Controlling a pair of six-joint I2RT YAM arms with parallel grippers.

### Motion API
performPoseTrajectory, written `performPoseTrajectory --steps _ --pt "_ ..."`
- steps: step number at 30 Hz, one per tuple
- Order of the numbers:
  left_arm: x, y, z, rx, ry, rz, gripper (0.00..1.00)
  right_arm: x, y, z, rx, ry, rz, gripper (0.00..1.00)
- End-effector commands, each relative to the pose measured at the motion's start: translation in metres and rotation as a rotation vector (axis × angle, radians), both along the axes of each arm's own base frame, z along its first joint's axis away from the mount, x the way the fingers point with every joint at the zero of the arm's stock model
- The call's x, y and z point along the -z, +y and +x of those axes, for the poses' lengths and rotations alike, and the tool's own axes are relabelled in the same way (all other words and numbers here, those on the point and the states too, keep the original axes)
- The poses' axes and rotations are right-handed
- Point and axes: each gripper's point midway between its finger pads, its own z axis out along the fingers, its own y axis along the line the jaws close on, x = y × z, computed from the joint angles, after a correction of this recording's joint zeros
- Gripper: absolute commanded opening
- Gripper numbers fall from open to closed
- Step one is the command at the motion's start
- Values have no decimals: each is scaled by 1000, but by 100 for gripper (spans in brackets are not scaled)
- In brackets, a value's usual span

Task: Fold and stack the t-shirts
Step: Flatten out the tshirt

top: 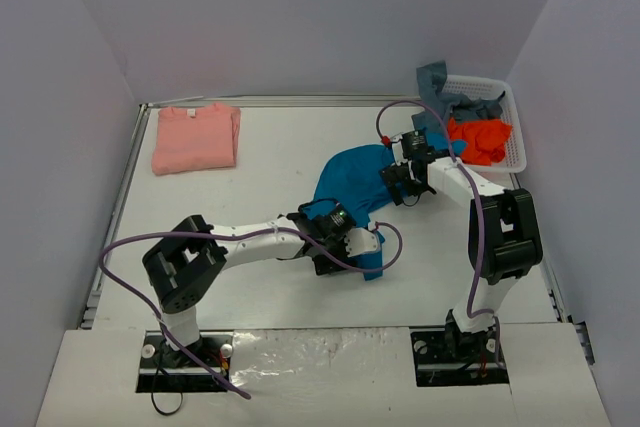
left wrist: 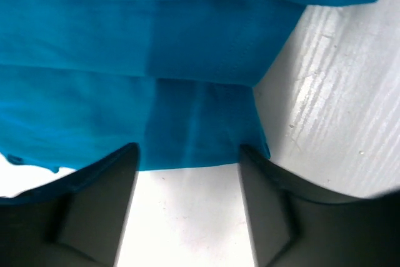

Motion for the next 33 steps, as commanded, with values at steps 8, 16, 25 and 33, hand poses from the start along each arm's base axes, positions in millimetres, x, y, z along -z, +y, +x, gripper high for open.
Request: performPoseTrajectory --steps 8,16,25,33 --pt "13 -3 -12 43 68 43 11 6 -11 -6 18 26 -44 97" --pt "-5 5 5 15 -25 52 2 4 -13 -7 21 19 -51 97" --pt "-104 76 102 -321 -208 -137 2 -3 -11 -5 17 0 -34 97" --pt "-151 160 148 -624 -362 -200 2 -14 -5 0 12 -29 -6 97"
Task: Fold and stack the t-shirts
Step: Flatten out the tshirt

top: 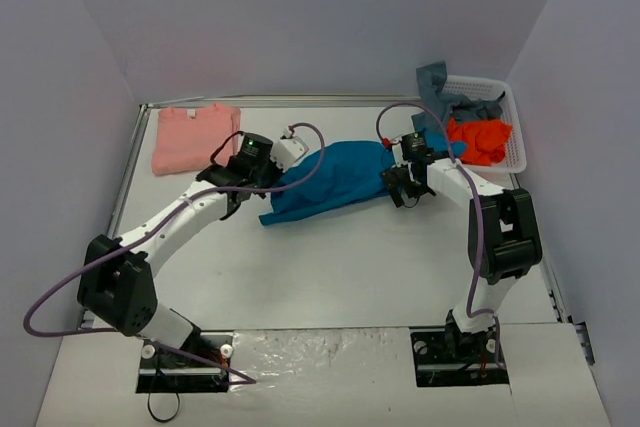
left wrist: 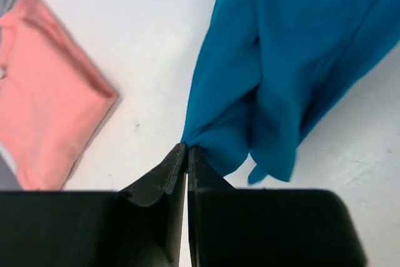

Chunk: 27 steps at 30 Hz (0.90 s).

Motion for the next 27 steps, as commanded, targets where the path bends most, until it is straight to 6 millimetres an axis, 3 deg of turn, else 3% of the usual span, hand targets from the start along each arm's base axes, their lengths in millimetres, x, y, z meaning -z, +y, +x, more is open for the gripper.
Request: performPoseTrajectory --steps 1,5,8,11,16,19,27 --pt "-28 27 15 -144 -89 -19 2 -20 1 4 2 -41 16 97" --pt "-26 55 27 -261 -94 0 2 -35 7 8 -14 -73 38 97" --pt "-26 65 33 -313 -113 25 3 -48 12 12 -29 -103 56 98" --pt "-32 77 38 -372 -139 33 2 -65 18 17 -44 -140 82 98" --pt "-52 113 47 -542 -256 100 2 -84 17 30 -41 -189 73 98" --pt "-63 133 48 -624 -308 127 2 -85 18 37 -34 -194 71 98" --pt "-89 159 43 -727 -403 175 2 -85 12 53 10 -212 31 98"
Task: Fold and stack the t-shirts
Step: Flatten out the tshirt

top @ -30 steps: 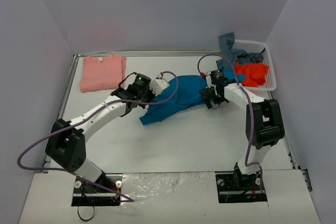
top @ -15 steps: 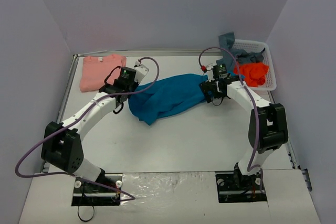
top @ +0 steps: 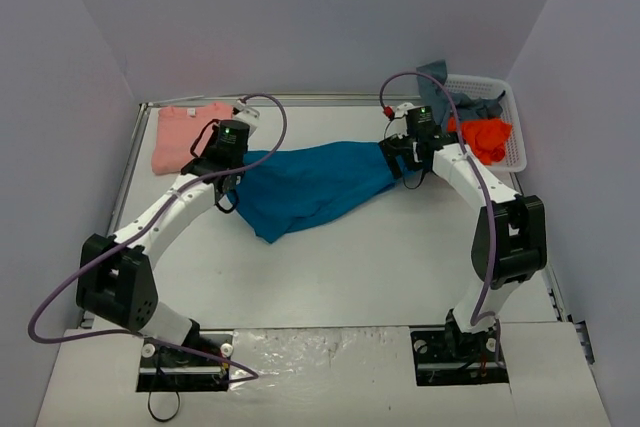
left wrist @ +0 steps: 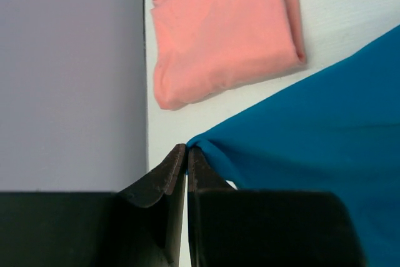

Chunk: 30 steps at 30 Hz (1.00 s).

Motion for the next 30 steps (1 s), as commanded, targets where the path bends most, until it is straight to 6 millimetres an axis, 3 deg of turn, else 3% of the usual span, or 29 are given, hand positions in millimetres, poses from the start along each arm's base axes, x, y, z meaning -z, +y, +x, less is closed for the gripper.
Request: performPoseTrajectory --steps 1,4,17,24,30 --pt "-45 26 -5 -118 -143 32 2 -7 -5 11 36 -19 -38 99" --pt "-57 39 -8 -167 -177 61 2 -5 -6 15 43 -18 -48 99" --pt "-51 45 -7 -182 -156 84 2 12 7 17 -21 34 -20 99" --pt "-46 45 -5 -180 -140 94 2 59 28 4 -83 160 -13 89" --pt "-43 45 -5 -173 -127 94 2 86 27 -6 -84 228 -31 81"
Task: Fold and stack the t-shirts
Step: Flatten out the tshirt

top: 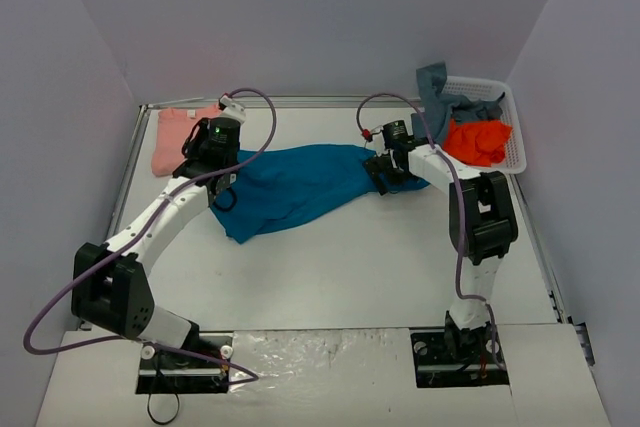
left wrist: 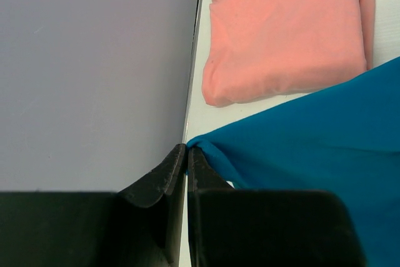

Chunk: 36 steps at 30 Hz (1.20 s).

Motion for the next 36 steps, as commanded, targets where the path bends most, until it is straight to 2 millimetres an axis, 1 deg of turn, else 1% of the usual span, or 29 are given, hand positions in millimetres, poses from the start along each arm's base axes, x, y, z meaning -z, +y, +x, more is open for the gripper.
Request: performPoseTrajectory --steps 1,4,5,7,10,11,12,13,14,15,19,22,23,24,25,26,28,29,30,31,32,33,34,36 --pt "-6 7 -1 -20 -12 13 2 6 -2 -8 -5 39 -9 80" --pt "-4 6 0 -18 -10 11 2 15 -5 -12 -2 63 -10 77" --pt "-4 6 0 -16 -9 11 2 19 -6 -13 -2 75 -11 72" --pt "-3 6 0 -16 -3 12 2 25 -7 -17 -3 92 -13 66" --pt "-3 6 0 -15 -3 12 2 34 -10 -22 -3 122 -18 51" --pt "-3 6 0 -14 -3 11 2 36 -12 -24 -1 129 -22 41" --pt "-2 5 0 -11 -1 10 2 39 -13 -25 -1 136 -26 34" --pt "-2 5 0 -11 2 11 2 40 -14 -26 -2 140 -31 16" --pt "-1 6 0 -10 4 13 2 40 -15 -27 -1 144 -34 4" --pt "-2 5 0 -10 3 12 2 40 -15 -27 0 145 -35 0" --pt "-2 6 0 -9 3 14 2 33 -15 -29 -10 140 -32 0" --pt "-4 6 0 -11 0 18 2 20 -15 -29 -16 124 -29 0" --pt "-4 7 0 -15 -1 23 2 11 -14 -30 -23 110 -20 0" --pt "-6 8 0 -21 -5 27 2 5 -10 -31 -38 108 3 0" --pt "-9 9 0 -21 -12 35 2 -1 -10 -34 -43 110 4 0" --pt "-13 10 -1 -27 -20 42 2 -15 -10 -35 -48 84 13 0" --pt "-23 12 -1 -25 -45 53 2 -30 -11 -40 -60 65 17 0" --pt "-28 13 -1 -27 -56 60 2 -48 -11 -40 -62 27 25 0" --pt "-33 14 -2 -33 -67 65 2 -57 -11 -41 -65 11 30 0" --pt "-43 15 -2 -32 -83 69 2 -63 -11 -44 -66 7 34 0" --pt "-47 16 -3 -30 -88 72 2 -82 -11 -43 -67 -36 47 0" --pt "-52 16 -4 -29 -93 74 2 -91 -10 -44 -70 -53 55 0" --pt "-60 16 -4 -25 -105 78 2 -105 -10 -47 -71 -76 64 0" --pt "-70 19 -6 -27 -114 100 2 -123 -10 -47 -73 -113 75 0"
